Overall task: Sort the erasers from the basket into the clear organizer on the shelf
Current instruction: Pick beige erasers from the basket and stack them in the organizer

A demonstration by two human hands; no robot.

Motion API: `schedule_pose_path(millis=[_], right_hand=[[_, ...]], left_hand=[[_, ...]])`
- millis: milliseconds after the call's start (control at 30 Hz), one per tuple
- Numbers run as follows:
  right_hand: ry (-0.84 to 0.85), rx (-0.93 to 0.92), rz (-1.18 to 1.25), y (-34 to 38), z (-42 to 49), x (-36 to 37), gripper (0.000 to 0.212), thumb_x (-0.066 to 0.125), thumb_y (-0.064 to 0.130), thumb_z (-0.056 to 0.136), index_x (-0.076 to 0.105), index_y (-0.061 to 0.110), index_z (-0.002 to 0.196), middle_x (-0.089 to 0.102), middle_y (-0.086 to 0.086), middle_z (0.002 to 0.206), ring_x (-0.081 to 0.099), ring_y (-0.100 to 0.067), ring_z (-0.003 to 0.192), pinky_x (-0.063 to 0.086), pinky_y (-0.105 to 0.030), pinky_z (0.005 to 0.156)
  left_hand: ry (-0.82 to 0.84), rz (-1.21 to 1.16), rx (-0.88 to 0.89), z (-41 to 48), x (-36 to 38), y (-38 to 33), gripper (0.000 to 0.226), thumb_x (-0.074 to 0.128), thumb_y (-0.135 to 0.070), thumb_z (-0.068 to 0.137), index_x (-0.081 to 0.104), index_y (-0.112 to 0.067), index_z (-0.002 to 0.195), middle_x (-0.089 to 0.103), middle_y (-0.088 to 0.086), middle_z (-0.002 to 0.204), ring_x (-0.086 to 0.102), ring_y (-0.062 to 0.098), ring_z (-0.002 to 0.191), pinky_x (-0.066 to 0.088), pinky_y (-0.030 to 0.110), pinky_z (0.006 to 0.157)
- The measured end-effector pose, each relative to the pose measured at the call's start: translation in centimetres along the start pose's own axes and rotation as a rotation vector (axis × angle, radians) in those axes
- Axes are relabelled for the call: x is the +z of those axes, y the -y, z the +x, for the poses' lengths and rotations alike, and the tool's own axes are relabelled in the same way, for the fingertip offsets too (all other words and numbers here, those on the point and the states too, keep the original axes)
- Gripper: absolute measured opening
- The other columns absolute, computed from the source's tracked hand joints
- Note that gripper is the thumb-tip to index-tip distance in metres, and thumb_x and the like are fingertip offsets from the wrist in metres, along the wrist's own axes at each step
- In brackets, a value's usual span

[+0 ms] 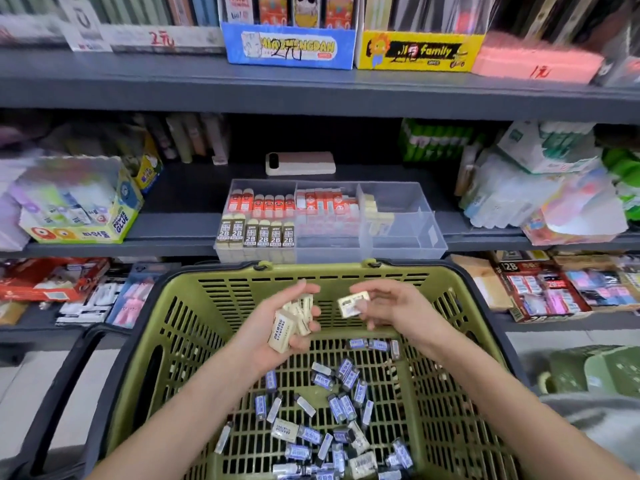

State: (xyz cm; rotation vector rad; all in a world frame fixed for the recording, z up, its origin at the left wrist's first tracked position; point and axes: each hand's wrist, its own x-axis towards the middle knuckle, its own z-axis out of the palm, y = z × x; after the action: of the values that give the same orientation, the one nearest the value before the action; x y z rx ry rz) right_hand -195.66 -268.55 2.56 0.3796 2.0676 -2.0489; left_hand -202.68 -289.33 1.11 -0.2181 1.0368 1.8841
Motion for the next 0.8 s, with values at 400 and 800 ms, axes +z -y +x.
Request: schedule_pose_path(millis=[400, 800], right_hand=[[-0.781, -0.337, -0.975, 9.0, 8.6, -8.3, 0.023, 0.070, 0.025, 0.080, 0.071, 0.021, 0.102, 0.070, -0.007, 0.097, 0.061, -0.028, 0.092, 0.045, -0.035, 0.085], [-0.443, -0.225, -1.229, 7.8, 11.9, -8.9, 0.027, 0.048, 0.025, 0.093, 0.066, 0.030, 0.113, 0.068, 0.003, 0.112, 0.052, -0.022, 0.115, 0.026, -0.034, 0.099]], left_hand=[[-0.062, -0.087, 0.257, 2.8, 8.0, -7.8, 0.023, 0.071, -0.021, 0.066, 0.061, -0.012, 0.084, 0.056, 0.005, 0.067, 0.051, 0.015, 0.051, 0.033, 0.018, 0.031], [-0.137, -0.146, 0.310, 5.5, 9.9, -10.6, 0.010, 0.060, -0.020, 0.086, 0.057, -0.011, 0.082, 0.054, 0.005, 0.065, 0.050, 0.015, 0.050, 0.032, 0.014, 0.033]])
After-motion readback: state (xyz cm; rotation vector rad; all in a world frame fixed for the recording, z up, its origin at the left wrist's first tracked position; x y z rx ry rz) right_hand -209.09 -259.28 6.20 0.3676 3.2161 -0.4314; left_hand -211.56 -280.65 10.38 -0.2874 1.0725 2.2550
